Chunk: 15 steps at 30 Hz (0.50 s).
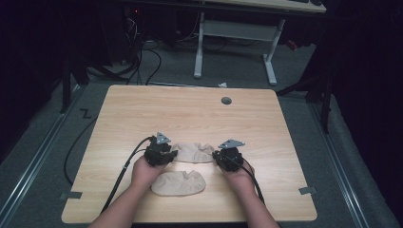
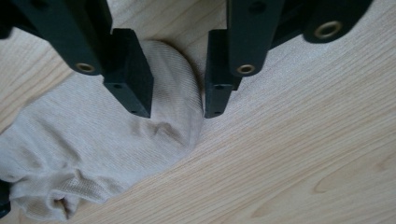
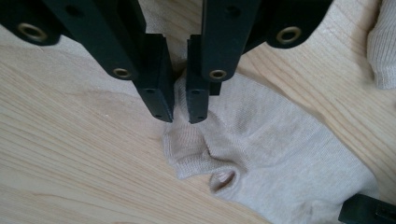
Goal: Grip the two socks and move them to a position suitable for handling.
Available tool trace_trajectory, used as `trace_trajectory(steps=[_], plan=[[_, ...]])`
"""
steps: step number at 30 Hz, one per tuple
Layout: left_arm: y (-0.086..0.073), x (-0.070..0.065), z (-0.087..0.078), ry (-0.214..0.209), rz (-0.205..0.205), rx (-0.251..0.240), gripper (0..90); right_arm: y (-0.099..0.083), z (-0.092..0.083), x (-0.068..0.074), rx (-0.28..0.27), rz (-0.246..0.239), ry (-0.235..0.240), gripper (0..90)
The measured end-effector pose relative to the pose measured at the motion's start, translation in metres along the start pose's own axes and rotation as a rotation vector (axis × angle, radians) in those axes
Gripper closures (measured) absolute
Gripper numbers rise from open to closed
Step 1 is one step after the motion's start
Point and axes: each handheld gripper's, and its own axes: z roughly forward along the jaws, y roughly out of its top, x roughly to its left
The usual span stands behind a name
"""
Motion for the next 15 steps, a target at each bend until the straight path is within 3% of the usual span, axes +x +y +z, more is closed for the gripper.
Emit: trace_trajectory(steps=[3, 6, 8, 11, 15], plan=[[0.000, -0.001, 0.000, -0.006, 0.002, -0.003, 72.0, 0.002, 0.000, -0.003, -0.032, 0.033, 0.001, 69.1], [-0.002, -0.002, 0.000, -0.004, 0.002, -0.015, 74.5, 0.003, 0.003, -0.006, -0.024, 0.046, -0.006, 65.7], [-0.002, -0.003, 0.000, -0.004, 0.006, -0.019, 77.3, 0.004, 0.007, -0.007, -0.015, 0.055, 0.002, 66.4], [-0.005, -0.002, -0.002, 0.003, 0.006, -0.028, 84.4, 0.007, 0.009, -0.003, -0.010, 0.024, 0.016, 82.0], [-0.007, -0.001, -0.006, 0.017, 0.009, -0.044, 86.9, 0.008, 0.007, 0.005, -0.013, -0.019, 0.018, 84.6]])
